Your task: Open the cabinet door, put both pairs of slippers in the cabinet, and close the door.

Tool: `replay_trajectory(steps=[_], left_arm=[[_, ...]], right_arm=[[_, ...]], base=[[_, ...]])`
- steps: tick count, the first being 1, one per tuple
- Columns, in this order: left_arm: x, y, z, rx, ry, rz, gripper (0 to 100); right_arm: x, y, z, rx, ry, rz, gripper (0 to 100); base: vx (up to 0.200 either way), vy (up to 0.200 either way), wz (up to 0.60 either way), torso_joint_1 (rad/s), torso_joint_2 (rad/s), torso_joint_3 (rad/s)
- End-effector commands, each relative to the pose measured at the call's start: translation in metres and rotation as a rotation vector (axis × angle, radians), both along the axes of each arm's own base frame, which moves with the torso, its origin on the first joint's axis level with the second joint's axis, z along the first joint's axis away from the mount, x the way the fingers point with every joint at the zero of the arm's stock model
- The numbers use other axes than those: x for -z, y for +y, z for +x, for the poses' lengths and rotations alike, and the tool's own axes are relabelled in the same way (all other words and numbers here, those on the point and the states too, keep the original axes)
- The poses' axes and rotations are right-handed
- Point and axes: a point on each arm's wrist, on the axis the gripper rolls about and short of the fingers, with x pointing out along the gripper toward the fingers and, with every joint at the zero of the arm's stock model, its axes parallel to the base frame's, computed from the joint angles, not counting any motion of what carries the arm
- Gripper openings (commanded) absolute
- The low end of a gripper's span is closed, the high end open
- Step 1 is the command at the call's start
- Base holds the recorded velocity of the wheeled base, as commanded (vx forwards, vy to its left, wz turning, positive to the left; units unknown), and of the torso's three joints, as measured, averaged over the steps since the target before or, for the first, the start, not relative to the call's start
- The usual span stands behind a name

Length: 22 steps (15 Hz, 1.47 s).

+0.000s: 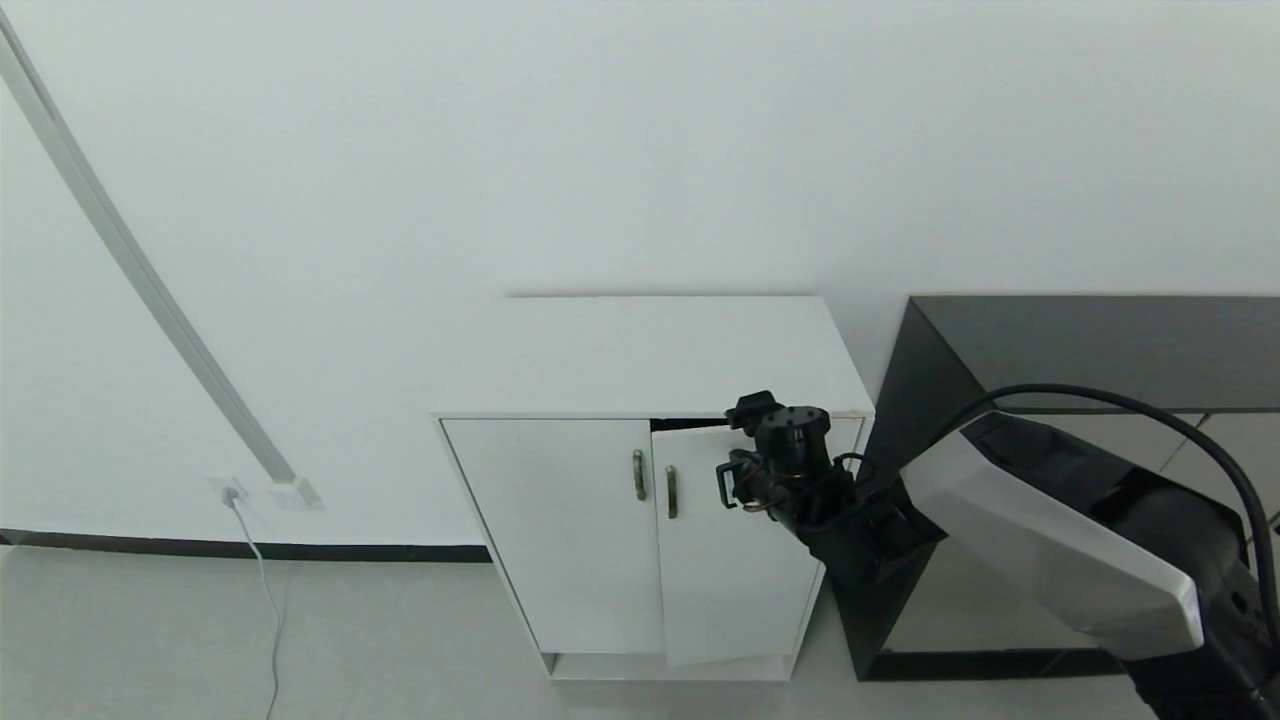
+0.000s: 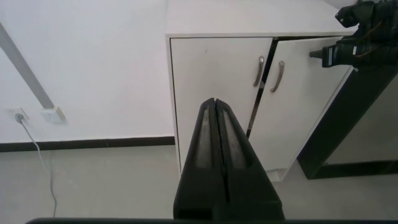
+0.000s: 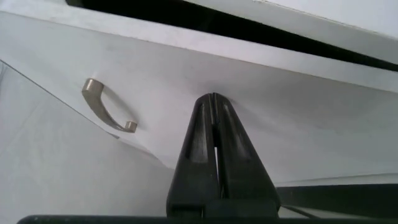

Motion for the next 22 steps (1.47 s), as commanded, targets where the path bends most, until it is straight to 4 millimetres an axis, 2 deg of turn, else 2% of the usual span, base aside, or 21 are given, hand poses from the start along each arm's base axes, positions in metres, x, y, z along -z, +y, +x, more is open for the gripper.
replay_trajectory(steps=[1,7,22], left_arm=[[0.0000,0.0000,0.0001,0.000,0.001,0.000,0],[0.0000,0.0000,0.0001,0.000,0.001,0.000,0],[0.0000,0.0000,0.0001,0.000,0.001,0.000,0]], right_arm=[[0.0016,-0.0012,0.0041,0.006,-0.004,0.003,0],[-0.0015,-0.0067,0.0110,0.023,-0.011,0.008,0],[0.0017,-0.0103,0.0139,0.032,-0.008,0.006,0]], base=[[0.000,0.000,0.00,0.000,0.00,0.000],[0.000,0.000,0.00,0.000,0.00,0.000],[0.000,0.000,0.00,0.000,0.00,0.000]])
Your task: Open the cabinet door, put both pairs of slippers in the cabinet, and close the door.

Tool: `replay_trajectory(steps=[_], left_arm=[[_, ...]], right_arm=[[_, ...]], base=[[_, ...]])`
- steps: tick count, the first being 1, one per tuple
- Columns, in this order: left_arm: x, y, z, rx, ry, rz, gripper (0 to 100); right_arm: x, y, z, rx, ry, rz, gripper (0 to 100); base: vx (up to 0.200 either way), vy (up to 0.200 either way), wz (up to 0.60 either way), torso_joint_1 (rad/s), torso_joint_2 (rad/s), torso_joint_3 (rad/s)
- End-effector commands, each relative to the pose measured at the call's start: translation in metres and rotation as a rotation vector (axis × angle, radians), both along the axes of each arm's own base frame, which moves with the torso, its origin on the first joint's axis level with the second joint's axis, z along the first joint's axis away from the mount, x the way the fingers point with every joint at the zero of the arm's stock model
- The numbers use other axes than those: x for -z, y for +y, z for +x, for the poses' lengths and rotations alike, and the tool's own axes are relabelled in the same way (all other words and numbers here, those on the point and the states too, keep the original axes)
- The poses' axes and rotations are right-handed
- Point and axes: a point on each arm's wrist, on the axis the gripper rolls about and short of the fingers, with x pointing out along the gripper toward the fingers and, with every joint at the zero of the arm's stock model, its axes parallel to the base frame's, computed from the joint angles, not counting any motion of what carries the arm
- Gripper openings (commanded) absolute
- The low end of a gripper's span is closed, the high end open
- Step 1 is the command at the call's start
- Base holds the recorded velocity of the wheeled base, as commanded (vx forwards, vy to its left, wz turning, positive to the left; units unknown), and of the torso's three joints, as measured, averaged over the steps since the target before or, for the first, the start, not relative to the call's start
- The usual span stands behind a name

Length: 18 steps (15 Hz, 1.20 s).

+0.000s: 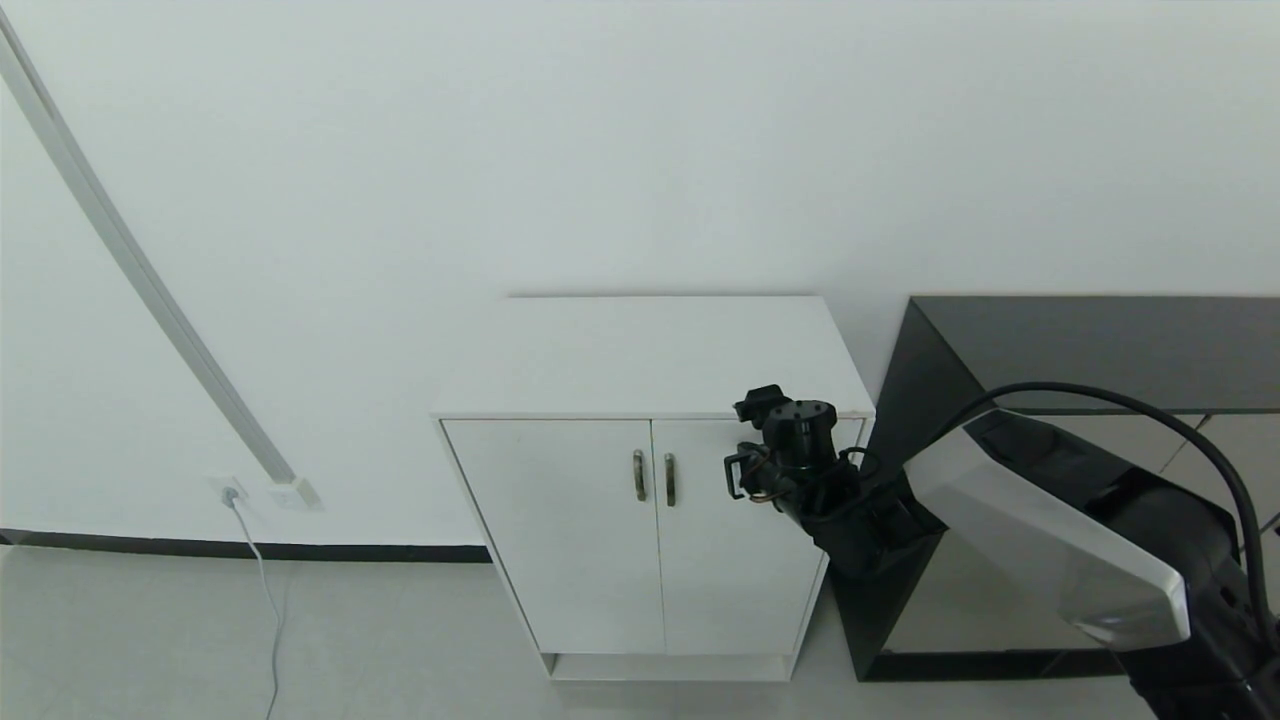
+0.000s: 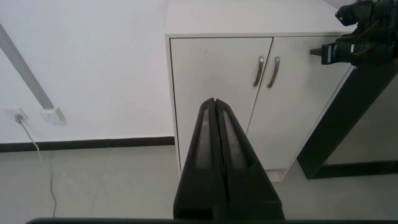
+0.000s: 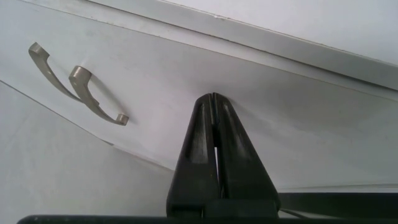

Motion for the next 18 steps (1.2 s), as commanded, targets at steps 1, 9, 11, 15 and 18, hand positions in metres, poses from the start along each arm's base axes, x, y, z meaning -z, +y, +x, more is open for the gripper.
replay_trajectory(steps=[1,9,11,15,18], left_arm=[[0.000,0.000,0.000,-0.001,0.001,0.000,0],[0.000,0.000,0.000,-0.001,0.001,0.000,0],[0.000,0.000,0.000,-0.001,0.001,0.000,0],[0.000,0.000,0.000,-0.001,0.001,0.000,0],[0.000,0.000,0.000,-0.001,0.001,0.000,0]], right_arm=[[0.003,-0.001,0.001,0.004,0.004,-0.002,0],[0.005,-0.003,0.006,0.012,-0.002,0.001,0],[0.004,-0.003,0.006,0.012,-0.004,0.003,0],[0.000,-0.007,-0.004,0.032,-0.030,0.011,0],[-0.006,-0.018,-0.024,0.034,-0.038,0.015,0]], base=[[0.000,0.000,0.00,0.000,0.00,0.000],[0.000,0.000,0.00,0.000,0.00,0.000],[0.000,0.000,0.00,0.000,0.00,0.000],[0.000,0.000,0.00,0.000,0.00,0.000],[0.000,0.000,0.00,0.000,0.00,0.000]])
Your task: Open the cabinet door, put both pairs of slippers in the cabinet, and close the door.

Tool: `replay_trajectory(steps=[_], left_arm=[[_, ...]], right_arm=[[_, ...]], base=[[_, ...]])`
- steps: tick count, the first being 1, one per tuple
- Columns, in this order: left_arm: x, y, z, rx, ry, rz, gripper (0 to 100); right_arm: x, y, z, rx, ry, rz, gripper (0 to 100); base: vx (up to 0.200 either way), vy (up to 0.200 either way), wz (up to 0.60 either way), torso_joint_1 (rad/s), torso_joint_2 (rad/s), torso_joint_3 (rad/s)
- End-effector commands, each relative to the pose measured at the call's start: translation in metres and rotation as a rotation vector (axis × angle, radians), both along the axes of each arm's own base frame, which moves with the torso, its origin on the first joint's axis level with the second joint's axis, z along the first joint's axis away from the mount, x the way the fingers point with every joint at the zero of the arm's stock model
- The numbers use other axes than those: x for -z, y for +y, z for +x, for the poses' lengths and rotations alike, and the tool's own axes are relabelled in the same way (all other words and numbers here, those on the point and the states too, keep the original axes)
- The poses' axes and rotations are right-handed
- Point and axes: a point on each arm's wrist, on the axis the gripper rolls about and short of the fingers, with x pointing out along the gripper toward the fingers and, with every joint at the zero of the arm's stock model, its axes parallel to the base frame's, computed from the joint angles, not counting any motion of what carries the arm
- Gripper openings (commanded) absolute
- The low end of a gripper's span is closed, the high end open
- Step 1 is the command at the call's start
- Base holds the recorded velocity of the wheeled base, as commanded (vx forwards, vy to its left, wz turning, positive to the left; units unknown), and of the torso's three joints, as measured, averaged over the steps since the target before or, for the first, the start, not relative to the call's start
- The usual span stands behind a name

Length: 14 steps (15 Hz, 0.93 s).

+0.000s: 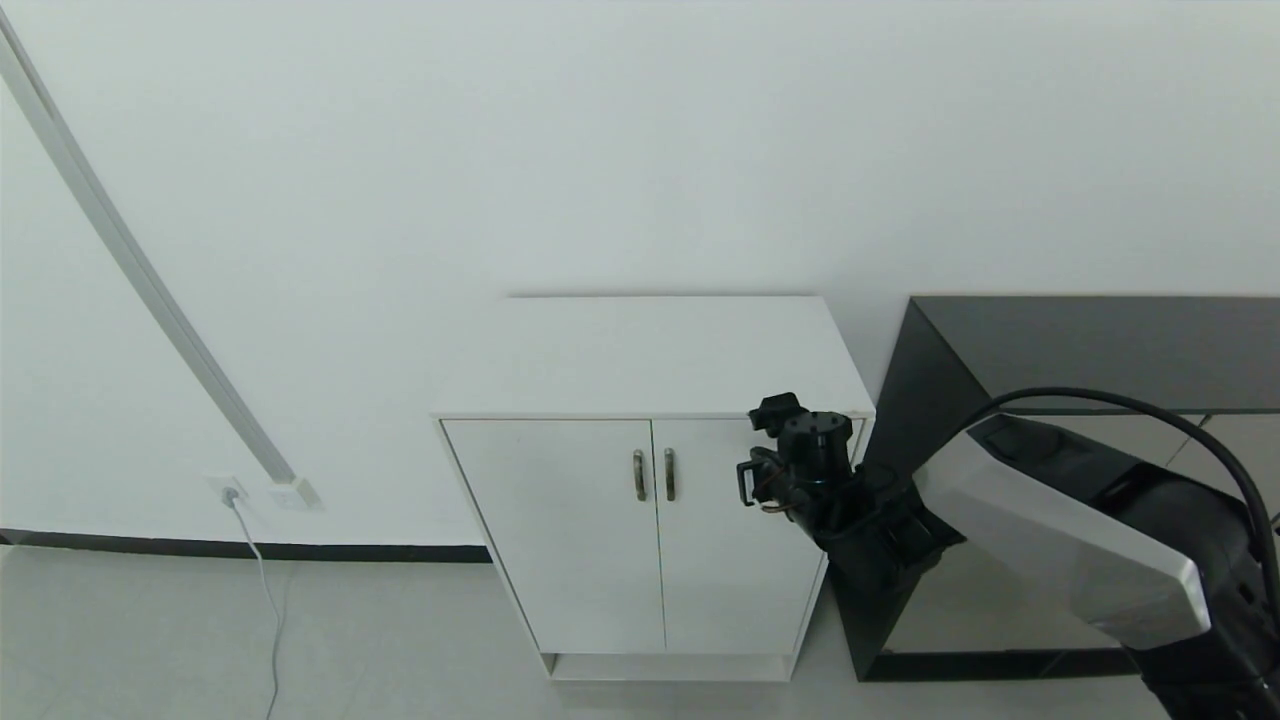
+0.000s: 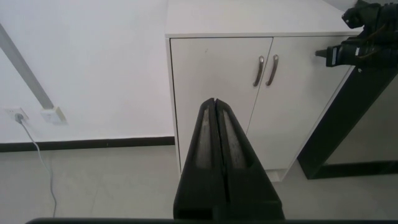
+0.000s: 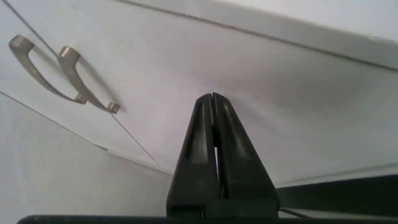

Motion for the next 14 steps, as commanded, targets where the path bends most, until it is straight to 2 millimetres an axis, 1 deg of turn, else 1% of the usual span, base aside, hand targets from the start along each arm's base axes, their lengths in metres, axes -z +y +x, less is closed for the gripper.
replay_trajectory(steps=[1,2,3,4,8,11,13,14], left_arm=[[0.000,0.000,0.000,0.001,0.001,0.000,0],[0.000,0.000,0.000,0.001,0.001,0.000,0],[0.000,0.000,0.000,0.001,0.001,0.000,0],[0.000,0.000,0.000,0.001,0.001,0.000,0],[0.000,0.000,0.000,0.001,0.001,0.000,0],[0.000,0.000,0.000,0.001,0.001,0.001,0],[0.000,0.000,0.000,0.001,0.001,0.001,0],[0.000,0.000,0.000,0.001,0.001,0.001,0]], right_arm=[[-0.013,-0.013,-0.019,0.005,-0.018,0.011,0],[-0.013,-0.016,-0.022,0.006,-0.018,0.011,0],[-0.016,-0.027,-0.031,0.015,-0.030,0.018,0],[-0.020,-0.042,-0.044,0.031,-0.038,0.022,0],[-0.040,-0.090,-0.072,0.112,-0.047,0.016,0],[-0.056,-0.131,-0.087,0.231,-0.048,0.005,0],[-0.068,-0.167,-0.102,0.334,-0.050,-0.001,0],[-0.071,-0.182,-0.111,0.373,-0.044,-0.004,0]], base=[[0.000,0.000,0.00,0.000,0.00,0.000],[0.000,0.000,0.00,0.000,0.00,0.000],[0.000,0.000,0.00,0.000,0.00,0.000],[0.000,0.000,0.00,0.000,0.00,0.000],[0.000,0.000,0.00,0.000,0.00,0.000],[0.000,0.000,0.00,0.000,0.00,0.000],[0.000,0.000,0.00,0.000,0.00,0.000],[0.000,0.000,0.00,0.000,0.00,0.000]])
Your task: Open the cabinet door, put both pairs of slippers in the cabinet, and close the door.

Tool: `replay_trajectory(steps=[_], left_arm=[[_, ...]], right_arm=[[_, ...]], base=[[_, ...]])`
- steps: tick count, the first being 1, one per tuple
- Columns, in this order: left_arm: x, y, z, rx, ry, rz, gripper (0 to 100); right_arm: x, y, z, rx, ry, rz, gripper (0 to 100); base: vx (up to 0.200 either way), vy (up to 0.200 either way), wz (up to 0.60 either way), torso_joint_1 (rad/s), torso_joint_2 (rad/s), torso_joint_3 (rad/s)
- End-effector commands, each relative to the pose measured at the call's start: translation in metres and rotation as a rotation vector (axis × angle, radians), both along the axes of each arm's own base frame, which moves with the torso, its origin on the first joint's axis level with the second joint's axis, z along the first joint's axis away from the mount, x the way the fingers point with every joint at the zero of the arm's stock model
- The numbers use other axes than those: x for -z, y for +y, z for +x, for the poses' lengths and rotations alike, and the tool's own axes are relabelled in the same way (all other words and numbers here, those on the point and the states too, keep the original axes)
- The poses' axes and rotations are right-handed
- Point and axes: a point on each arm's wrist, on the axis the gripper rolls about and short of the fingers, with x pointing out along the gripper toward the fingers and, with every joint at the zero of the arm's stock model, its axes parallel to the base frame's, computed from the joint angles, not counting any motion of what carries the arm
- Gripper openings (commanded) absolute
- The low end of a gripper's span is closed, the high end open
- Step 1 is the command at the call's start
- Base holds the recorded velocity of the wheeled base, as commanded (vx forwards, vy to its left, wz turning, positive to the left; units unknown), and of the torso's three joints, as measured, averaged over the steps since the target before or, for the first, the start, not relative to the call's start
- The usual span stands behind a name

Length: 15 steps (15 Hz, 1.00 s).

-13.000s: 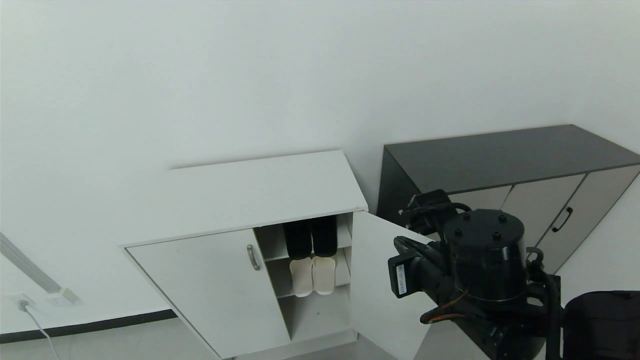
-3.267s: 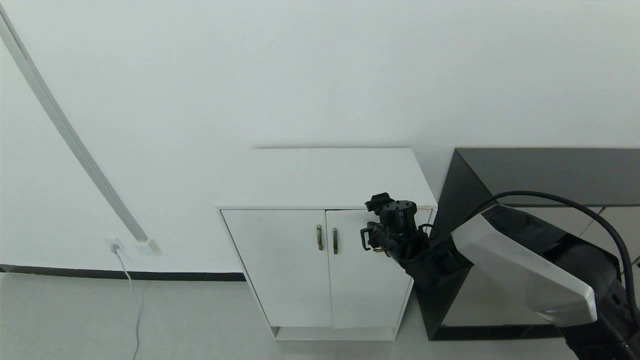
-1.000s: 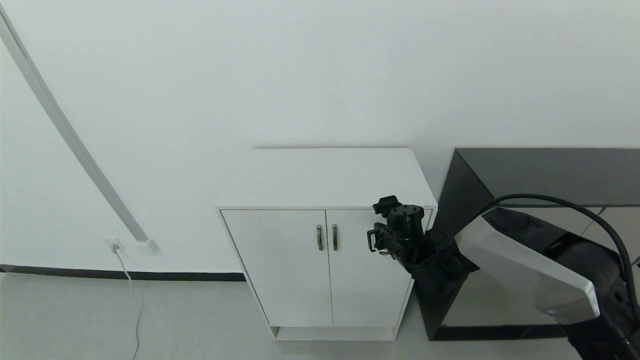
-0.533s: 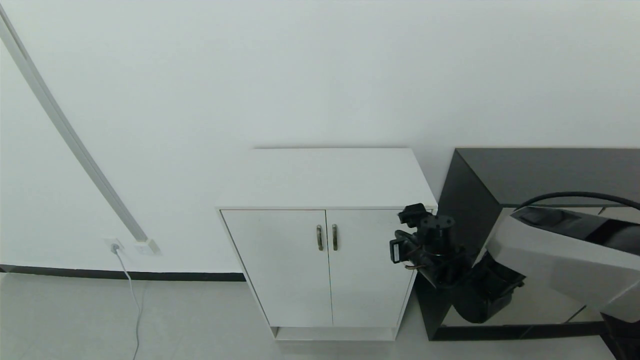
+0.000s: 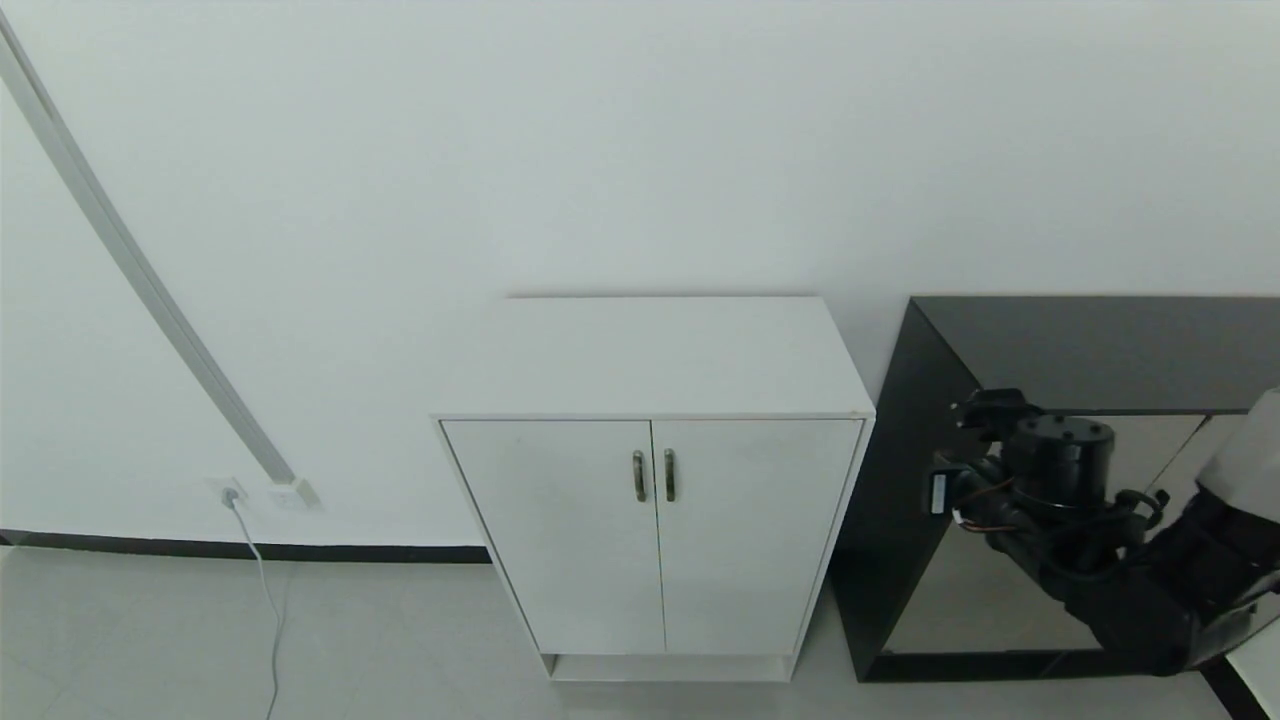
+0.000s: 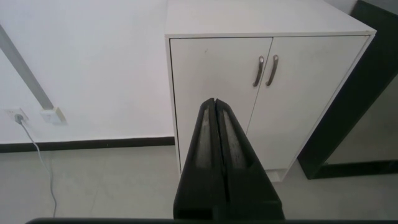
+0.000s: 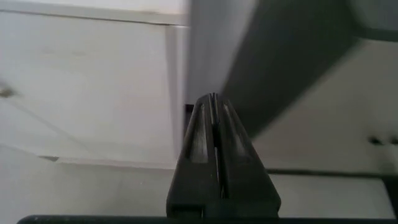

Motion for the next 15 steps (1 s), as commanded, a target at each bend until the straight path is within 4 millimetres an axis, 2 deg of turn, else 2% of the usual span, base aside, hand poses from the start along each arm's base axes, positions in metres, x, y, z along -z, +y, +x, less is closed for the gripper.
replay_trajectory(steps=[1,3,4,6,13,15], left_arm=[[0.000,0.000,0.000,0.000,0.001,0.000,0],[0.000,0.000,0.000,0.000,0.001,0.000,0],[0.000,0.000,0.000,0.000,0.001,0.000,0],[0.000,0.000,0.000,0.001,0.001,0.000,0],[0.000,0.000,0.000,0.000,0.002,-0.002,0],[0.000,0.000,0.000,0.000,0.002,-0.002,0]], right_arm=[[-0.024,-0.041,-0.031,0.109,-0.032,0.007,0],[-0.032,-0.060,-0.051,0.161,-0.037,0.001,0],[-0.040,-0.075,-0.071,0.201,-0.048,-0.011,0],[-0.052,-0.088,-0.095,0.223,-0.087,-0.029,0],[-0.078,-0.093,-0.168,0.217,-0.121,-0.073,0],[-0.083,-0.093,-0.195,0.170,-0.101,-0.069,0]], base=[[0.000,0.000,0.00,0.000,0.00,0.000],[0.000,0.000,0.00,0.000,0.00,0.000],[0.000,0.000,0.00,0.000,0.00,0.000],[0.000,0.000,0.00,0.000,0.00,0.000],[0.000,0.000,0.00,0.000,0.00,0.000],[0.000,0.000,0.00,0.000,0.00,0.000]])
